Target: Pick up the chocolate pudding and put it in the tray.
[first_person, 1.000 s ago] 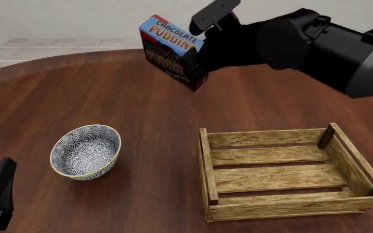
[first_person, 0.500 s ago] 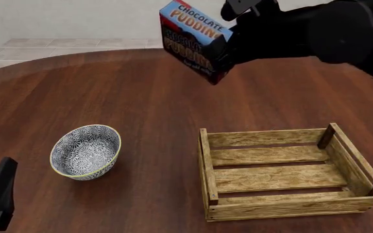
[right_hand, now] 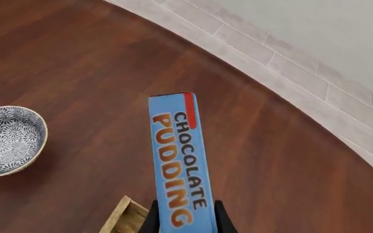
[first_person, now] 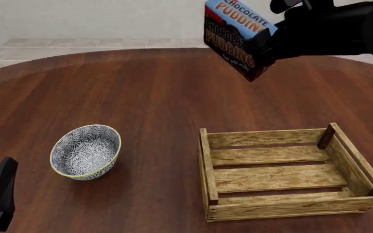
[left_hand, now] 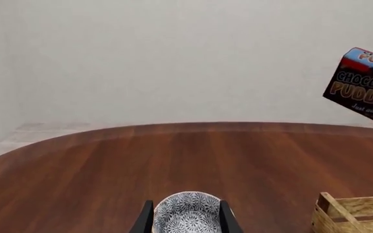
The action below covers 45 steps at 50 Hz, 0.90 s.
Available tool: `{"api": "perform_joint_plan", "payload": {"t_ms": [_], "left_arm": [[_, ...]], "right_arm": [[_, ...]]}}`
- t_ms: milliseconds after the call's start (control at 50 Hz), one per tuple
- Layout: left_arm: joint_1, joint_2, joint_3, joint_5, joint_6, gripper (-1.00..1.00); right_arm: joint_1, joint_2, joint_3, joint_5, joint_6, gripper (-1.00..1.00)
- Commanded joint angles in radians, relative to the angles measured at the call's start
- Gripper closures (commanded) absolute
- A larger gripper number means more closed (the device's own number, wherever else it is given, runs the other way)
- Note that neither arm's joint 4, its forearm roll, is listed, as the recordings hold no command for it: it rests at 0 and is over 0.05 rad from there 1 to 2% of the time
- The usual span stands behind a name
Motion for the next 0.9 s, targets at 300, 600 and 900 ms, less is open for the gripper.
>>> {"api": "perform_joint_plan", "payload": {"t_ms": [300,600,900], "left_arm": [[-0.004,0.0,0.011,-0.021,-0.005,-1.0],[-0.012,0.0,0.006,-0.023,0.002,-1.0],[-0.018,0.0,0.006,-0.023,0.0,-1.0]], "right_arm": [[-0.177,-0.099,0.137,0.052,0.058,1.0],[-0.216,-0.125,0.173,0.069,0.082,1.0],[-0.238,-0.13,0.228,0.047,0.11,1.0]]}}
